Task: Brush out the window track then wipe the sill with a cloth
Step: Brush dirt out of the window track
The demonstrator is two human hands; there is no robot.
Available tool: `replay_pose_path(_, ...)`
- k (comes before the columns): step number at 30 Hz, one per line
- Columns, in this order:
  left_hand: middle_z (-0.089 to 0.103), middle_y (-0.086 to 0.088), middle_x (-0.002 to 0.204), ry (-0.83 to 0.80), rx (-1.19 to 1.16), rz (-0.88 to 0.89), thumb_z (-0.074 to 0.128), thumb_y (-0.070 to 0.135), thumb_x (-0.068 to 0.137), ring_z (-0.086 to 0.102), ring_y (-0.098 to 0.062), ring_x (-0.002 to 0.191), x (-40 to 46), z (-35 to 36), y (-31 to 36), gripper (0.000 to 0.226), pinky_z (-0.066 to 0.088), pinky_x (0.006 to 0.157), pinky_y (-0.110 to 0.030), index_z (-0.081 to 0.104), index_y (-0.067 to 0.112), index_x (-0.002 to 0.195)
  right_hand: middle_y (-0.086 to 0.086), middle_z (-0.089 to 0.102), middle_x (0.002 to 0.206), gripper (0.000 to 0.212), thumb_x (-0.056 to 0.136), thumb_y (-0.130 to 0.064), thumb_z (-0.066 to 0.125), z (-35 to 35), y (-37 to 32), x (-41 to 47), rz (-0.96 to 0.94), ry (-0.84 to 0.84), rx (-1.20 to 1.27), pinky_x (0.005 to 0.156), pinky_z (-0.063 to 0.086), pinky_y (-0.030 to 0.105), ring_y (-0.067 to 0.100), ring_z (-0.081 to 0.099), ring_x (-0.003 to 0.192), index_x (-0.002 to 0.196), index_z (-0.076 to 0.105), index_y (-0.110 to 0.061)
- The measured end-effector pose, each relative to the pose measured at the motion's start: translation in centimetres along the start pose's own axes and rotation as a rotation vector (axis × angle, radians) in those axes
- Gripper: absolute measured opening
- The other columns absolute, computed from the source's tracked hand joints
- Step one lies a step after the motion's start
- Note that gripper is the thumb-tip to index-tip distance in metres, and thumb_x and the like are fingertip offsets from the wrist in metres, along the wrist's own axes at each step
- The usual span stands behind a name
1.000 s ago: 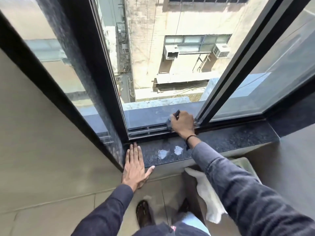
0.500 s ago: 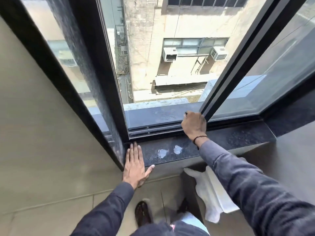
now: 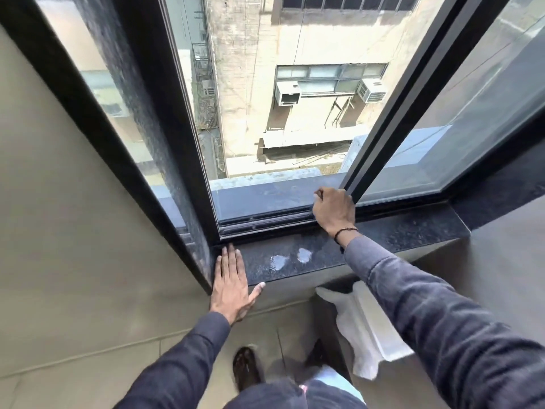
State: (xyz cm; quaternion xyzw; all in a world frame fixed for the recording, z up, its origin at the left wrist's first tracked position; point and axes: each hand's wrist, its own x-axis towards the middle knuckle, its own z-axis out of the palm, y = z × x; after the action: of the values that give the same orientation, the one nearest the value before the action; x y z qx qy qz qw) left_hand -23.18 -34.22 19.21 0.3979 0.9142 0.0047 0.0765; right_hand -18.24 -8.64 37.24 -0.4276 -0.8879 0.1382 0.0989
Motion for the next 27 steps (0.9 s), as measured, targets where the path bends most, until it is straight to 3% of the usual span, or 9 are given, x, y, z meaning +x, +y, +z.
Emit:
replay_pose_path(3, 0.011, -0.034, 0.165, -0.012, -0.008, -0.007, 0.019, 0.076, 0.088, 0.011, -0.046, 0.155, -0.1, -0.1, 0.0, 0.109, 0.008, 0.124, -0.055, 0.014, -0.011, 0.154, 0.018, 0.072, 0.075, 0.024, 0.094, -0.014, 0.051, -0.3, 0.2, -0.4, 0.0, 0.074, -0.071, 0.064, 0.055, 0.037, 0.038, 0.07, 0.076, 0.077, 0.068, -0.011)
replay_pose_path(6, 0.01, -0.033, 0.165, -0.006, -0.007, -0.006, 0.019, 0.075, 0.087, 0.01, -0.046, 0.155, -0.1, -0.2, 0.0, 0.108, 0.007, 0.124, -0.055, 0.014, -0.01, 0.154, 0.008, 0.065, 0.067, 0.032, 0.096, -0.025, 0.053, 1.1, -3.1, -2.1, 0.057, 0.006, 0.111, 0.064, 0.053, 0.032, 0.031, 0.069, 0.072, 0.066, 0.057, -0.013)
replay_pose_path(9, 0.012, -0.033, 0.165, -0.004, -0.008, -0.004, 0.021, 0.075, 0.087, 0.013, -0.045, 0.155, -0.1, -0.2, 0.0, 0.109, 0.008, 0.124, -0.054, 0.016, -0.01, 0.154, 0.009, 0.074, 0.079, 0.032, 0.091, -0.037, 0.06, 3.0, -7.3, -3.4, 0.104, -0.118, 0.336, 0.077, 0.061, 0.037, 0.027, 0.07, 0.079, 0.081, 0.072, -0.01)
replay_pose_path(13, 0.021, -0.034, 0.162, 0.004, -0.008, 0.005, 0.026, 0.074, 0.085, 0.024, -0.046, 0.152, 0.0, -0.1, -0.1, 0.109, 0.01, 0.122, -0.054, 0.025, -0.011, 0.151, 0.012, 0.079, 0.089, 0.043, 0.077, -0.051, 0.069, 6.9, -9.0, -3.7, 0.242, -0.356, 0.662, 0.084, 0.062, 0.045, 0.031, 0.075, 0.084, 0.092, 0.077, -0.012)
replay_pose_path(15, 0.025, -0.035, 0.161, 0.029, 0.001, 0.014, 0.027, 0.074, 0.085, 0.028, -0.047, 0.15, 0.1, -0.1, -0.1, 0.108, 0.006, 0.122, -0.052, 0.03, -0.012, 0.15, 0.012, 0.079, 0.095, 0.045, 0.076, -0.053, 0.068, 7.0, -7.1, -3.5, 0.282, -0.322, 0.62, 0.085, 0.061, 0.044, 0.032, 0.074, 0.09, 0.098, 0.077, -0.015)
replay_pose_path(18, 0.023, -0.034, 0.162, 0.041, 0.007, 0.01, 0.027, 0.074, 0.086, 0.025, -0.047, 0.151, 0.1, 0.0, 0.0, 0.107, 0.001, 0.123, -0.051, 0.028, -0.012, 0.15, 0.016, 0.077, 0.099, 0.041, 0.084, -0.05, 0.064, 3.5, -3.6, -3.0, 0.286, -0.112, 0.371, 0.079, 0.058, 0.038, 0.034, 0.072, 0.094, 0.098, 0.077, -0.014)
replay_pose_path(22, 0.021, -0.035, 0.162, 0.032, 0.017, 0.016, 0.027, 0.073, 0.087, 0.022, -0.048, 0.152, -0.1, 0.1, -0.1, 0.107, 0.005, 0.123, -0.053, 0.025, -0.012, 0.151, 0.015, 0.078, 0.096, 0.022, 0.093, -0.035, 0.06, 0.8, -0.3, -2.2, 0.192, 0.086, 0.169, 0.077, 0.057, 0.038, 0.037, 0.071, 0.094, 0.101, 0.076, -0.022)
replay_pose_path(25, 0.03, -0.034, 0.159, 0.044, -0.06, 0.001, 0.031, 0.068, 0.087, 0.028, -0.048, 0.15, 0.0, -0.4, -0.3, 0.101, 0.008, 0.124, -0.052, 0.032, -0.011, 0.149, 0.015, 0.078, 0.097, 0.019, 0.093, -0.03, 0.062, 0.8, -0.7, -2.6, 0.182, 0.119, 0.258, 0.077, 0.057, 0.038, 0.037, 0.071, 0.094, 0.104, 0.076, -0.023)
replay_pose_path(27, 0.045, -0.029, 0.152, 0.127, -0.247, -0.034, 0.035, 0.058, 0.09, 0.039, -0.045, 0.144, 0.5, -1.9, 0.2, 0.085, 0.021, 0.125, -0.051, 0.042, -0.006, 0.145, 0.014, 0.078, 0.098, 0.023, 0.09, -0.035, 0.064, 0.3, -0.6, -1.9, 0.248, 0.112, 0.346, 0.079, 0.056, 0.037, 0.036, 0.071, 0.095, 0.098, 0.076, -0.018)
